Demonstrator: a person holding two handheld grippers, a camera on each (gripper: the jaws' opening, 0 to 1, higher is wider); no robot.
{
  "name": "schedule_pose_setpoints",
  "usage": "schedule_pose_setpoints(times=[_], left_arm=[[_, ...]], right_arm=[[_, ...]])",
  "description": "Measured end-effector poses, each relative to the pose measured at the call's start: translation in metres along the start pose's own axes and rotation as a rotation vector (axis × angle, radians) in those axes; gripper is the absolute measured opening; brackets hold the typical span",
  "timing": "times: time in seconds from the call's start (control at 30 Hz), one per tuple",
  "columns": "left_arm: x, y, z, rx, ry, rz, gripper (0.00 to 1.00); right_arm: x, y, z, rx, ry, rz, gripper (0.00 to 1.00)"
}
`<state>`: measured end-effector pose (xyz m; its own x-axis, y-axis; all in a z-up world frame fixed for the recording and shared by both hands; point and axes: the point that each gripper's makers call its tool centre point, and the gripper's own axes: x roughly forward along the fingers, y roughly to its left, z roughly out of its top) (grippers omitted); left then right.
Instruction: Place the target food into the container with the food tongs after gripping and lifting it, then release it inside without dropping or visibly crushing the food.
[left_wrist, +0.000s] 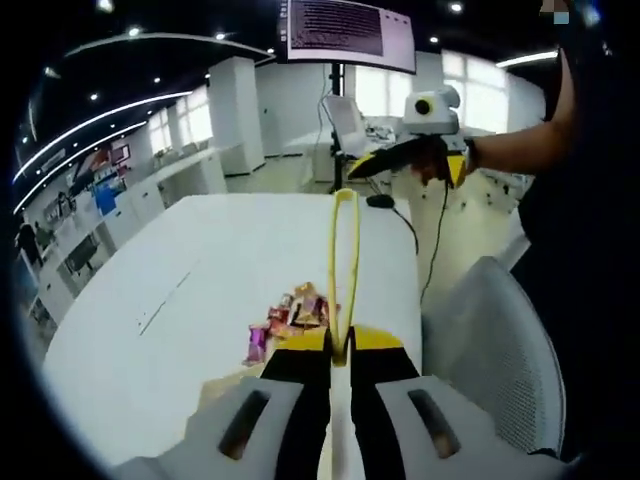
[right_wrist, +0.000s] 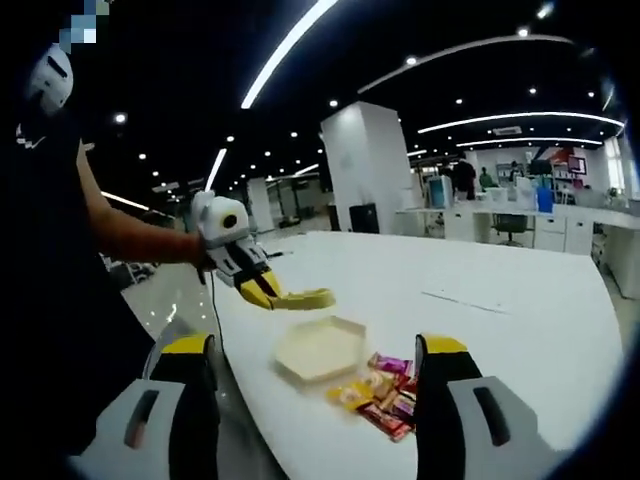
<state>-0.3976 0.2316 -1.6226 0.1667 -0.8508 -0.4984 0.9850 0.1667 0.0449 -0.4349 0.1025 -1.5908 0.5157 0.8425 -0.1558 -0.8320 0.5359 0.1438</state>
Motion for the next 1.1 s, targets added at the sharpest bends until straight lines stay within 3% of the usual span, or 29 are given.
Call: schedule_pose_setpoints(times=[0.17,0.3,0.4,0.8,0.93,1.1], left_arm=[[-0.014,-0.010,0.039,0.021,-0.041,-0.049,0.00],[-0.017,-0.017,0.055,0.046,-0.037,-0.069,0.00],[-0.018,-0.023,0.069,0.046,-0.061,-0.083,0.00],[-0.015,-0.041,0.082,0.017,-0.038,-0.169,0.00],[-0.015,-0.045,0.084,0.001,-0.026,-0.189,0.01],[-0.018,-0.045,0.084,-0.007,-0.024,-0.196,0.01]], right_arm=[[0.013,0.011,0.028,0.028,-0.053,0.088,0.63],[0.022,0.020,0.059,0.027,-0.128,0.139,0.60],[0.028,0.023,0.070,0.021,-0.143,0.155,0.57],[0.049,0.049,0.069,-0.017,-0.121,0.258,0.35],[0.055,0.055,0.067,-0.026,-0.107,0.288,0.19],[0.055,0.057,0.069,0.003,-0.132,0.306,0.17]])
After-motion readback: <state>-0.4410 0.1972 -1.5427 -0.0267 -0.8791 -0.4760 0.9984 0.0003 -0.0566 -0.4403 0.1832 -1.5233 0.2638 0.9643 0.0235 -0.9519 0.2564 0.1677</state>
